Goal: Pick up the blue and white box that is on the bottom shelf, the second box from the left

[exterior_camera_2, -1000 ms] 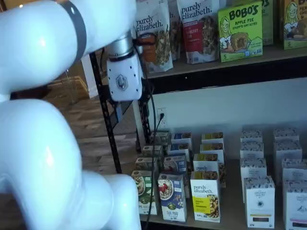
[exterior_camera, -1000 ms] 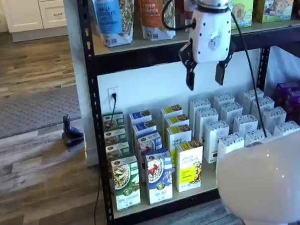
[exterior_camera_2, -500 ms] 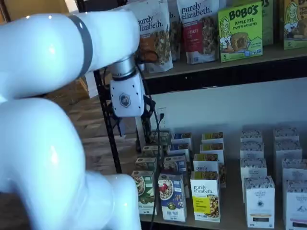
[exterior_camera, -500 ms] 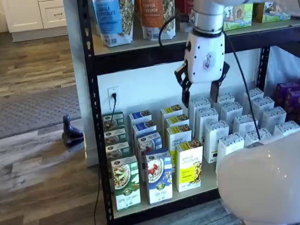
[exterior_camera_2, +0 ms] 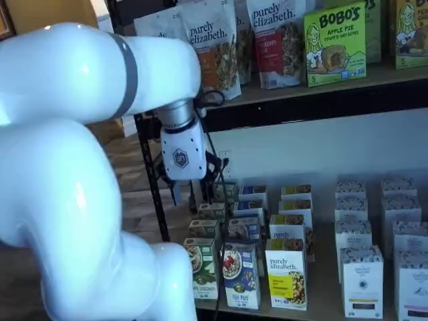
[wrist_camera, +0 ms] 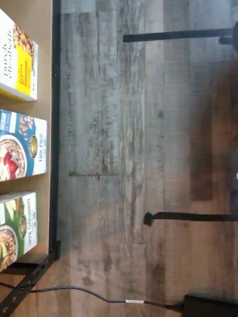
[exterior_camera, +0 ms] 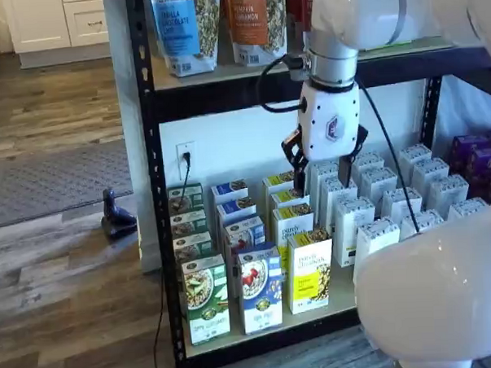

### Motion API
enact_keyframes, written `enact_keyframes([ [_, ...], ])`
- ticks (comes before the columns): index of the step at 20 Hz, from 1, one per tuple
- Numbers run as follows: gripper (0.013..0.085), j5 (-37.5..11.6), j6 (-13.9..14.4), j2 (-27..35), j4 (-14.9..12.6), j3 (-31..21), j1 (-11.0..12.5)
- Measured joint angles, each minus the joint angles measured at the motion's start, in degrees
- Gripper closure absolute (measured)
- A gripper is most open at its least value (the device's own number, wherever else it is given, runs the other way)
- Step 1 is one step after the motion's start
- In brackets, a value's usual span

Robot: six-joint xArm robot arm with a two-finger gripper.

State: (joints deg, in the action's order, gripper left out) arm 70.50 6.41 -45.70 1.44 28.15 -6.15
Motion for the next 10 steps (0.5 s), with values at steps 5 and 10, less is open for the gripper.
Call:
enact_keyframes([
  [5, 0.013, -5.35, 0.18, 1.91, -0.32, -2.39, -0.16],
  [10, 0.013, -11.32, 0.19, 3.58, -0.31, -5.29, -0.27],
])
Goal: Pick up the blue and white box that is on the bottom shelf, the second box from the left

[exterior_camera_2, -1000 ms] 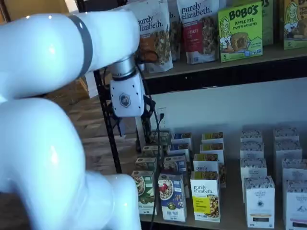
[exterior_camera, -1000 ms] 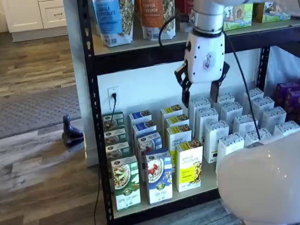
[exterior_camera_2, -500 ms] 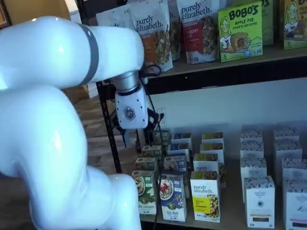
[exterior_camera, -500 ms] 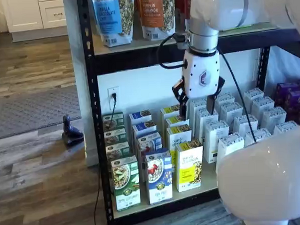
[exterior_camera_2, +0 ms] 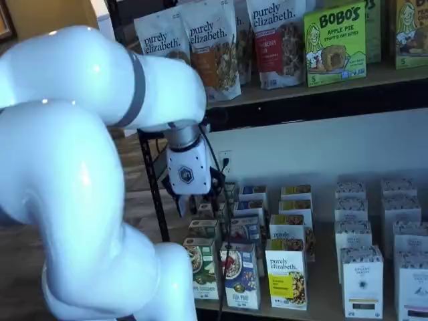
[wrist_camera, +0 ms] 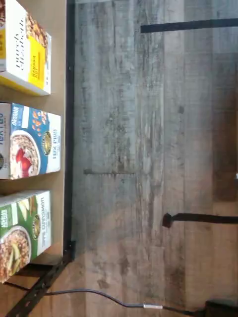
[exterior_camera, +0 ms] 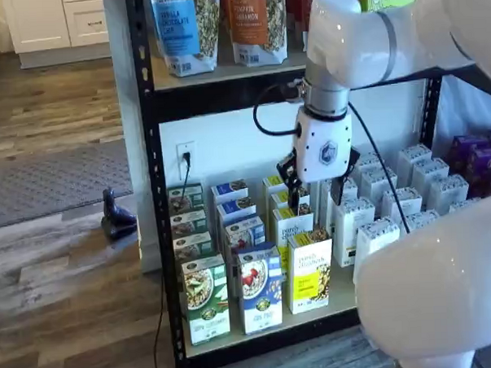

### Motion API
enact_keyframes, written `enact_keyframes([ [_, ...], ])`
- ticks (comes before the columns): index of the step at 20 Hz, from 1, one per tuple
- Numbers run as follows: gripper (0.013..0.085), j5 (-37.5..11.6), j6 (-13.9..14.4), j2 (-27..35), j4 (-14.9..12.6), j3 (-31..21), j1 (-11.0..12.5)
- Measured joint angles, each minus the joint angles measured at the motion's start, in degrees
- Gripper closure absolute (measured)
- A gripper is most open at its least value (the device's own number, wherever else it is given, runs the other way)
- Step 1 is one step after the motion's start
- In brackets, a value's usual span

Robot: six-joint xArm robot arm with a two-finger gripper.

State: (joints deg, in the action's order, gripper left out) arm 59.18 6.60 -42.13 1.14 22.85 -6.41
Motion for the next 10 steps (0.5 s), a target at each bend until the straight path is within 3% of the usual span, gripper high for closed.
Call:
enact_keyframes([
  [5, 0.013, -4.82, 1.38, 3.49, -1.49, -1.43, -0.65],
  [10, 0.013, -11.51, -0.2, 7.16, 0.41, -2.37, -0.31],
])
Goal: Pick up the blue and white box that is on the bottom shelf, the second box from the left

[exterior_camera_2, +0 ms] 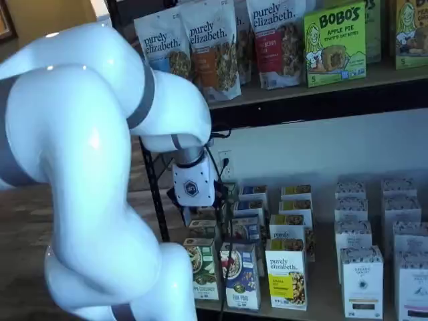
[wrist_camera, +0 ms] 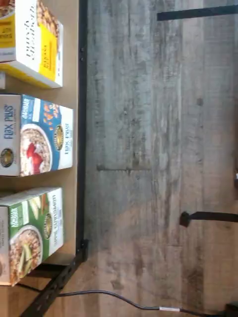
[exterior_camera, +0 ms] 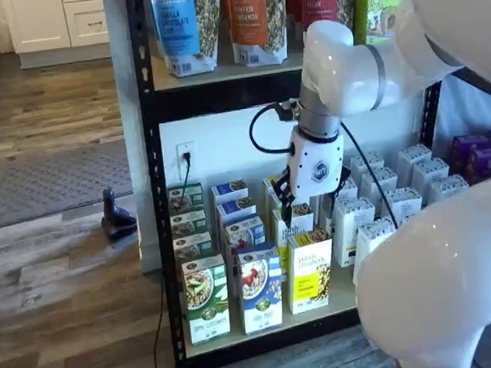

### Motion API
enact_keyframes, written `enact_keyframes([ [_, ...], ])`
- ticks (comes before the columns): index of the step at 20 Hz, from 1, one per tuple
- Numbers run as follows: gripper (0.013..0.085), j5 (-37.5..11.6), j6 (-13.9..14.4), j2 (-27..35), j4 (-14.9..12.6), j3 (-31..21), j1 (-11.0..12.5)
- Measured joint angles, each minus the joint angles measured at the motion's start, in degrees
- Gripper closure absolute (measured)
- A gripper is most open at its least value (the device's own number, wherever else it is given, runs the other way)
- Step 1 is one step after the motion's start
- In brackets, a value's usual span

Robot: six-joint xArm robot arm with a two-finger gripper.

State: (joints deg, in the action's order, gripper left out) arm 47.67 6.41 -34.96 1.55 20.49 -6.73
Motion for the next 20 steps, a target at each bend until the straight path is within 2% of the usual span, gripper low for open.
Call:
enact_keyframes([
  [6, 0.013, -4.16, 3.77, 7.58, -3.58, 2.41, -1.36],
  [12, 0.013, -5.68, 2.92, 14.33, -1.52, 5.48, -2.01],
  [16, 0.013, -7.45, 3.35, 17.62, -0.84, 6.67, -3.0],
  [20, 0.013, -8.9, 5.86, 20.67, -2.34, 7.47, -4.36],
])
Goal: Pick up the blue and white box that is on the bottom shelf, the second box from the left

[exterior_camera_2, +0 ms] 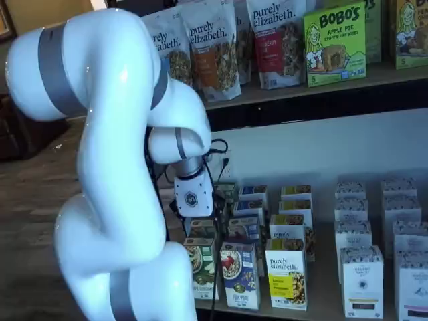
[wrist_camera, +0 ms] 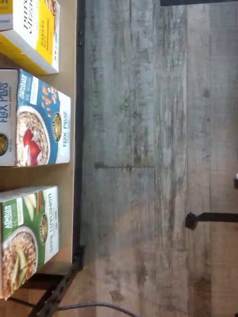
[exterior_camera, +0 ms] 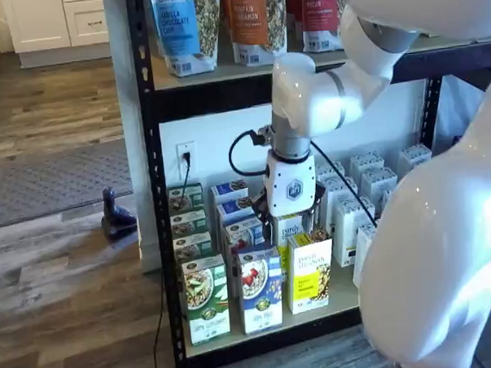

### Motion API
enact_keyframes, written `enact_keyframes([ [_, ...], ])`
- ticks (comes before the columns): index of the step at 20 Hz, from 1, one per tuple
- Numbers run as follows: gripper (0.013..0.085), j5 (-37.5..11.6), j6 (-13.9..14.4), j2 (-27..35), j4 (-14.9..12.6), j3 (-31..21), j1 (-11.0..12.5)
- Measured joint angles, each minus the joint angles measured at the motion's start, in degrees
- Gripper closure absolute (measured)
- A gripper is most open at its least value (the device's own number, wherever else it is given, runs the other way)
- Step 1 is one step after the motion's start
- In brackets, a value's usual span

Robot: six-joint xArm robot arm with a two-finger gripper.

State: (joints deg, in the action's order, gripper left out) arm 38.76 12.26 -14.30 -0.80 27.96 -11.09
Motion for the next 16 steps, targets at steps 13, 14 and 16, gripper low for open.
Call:
enact_keyframes([
  [13, 0.013, -6.26, -1.44, 6.91, 0.51, 1.09, 1.05],
  [14, 0.013, -6.37, -2.16, 7.6, 0.9, 1.49, 1.45],
  [16, 0.013, -6.8, -3.11, 9.14, 0.95, 2.34, 2.39],
])
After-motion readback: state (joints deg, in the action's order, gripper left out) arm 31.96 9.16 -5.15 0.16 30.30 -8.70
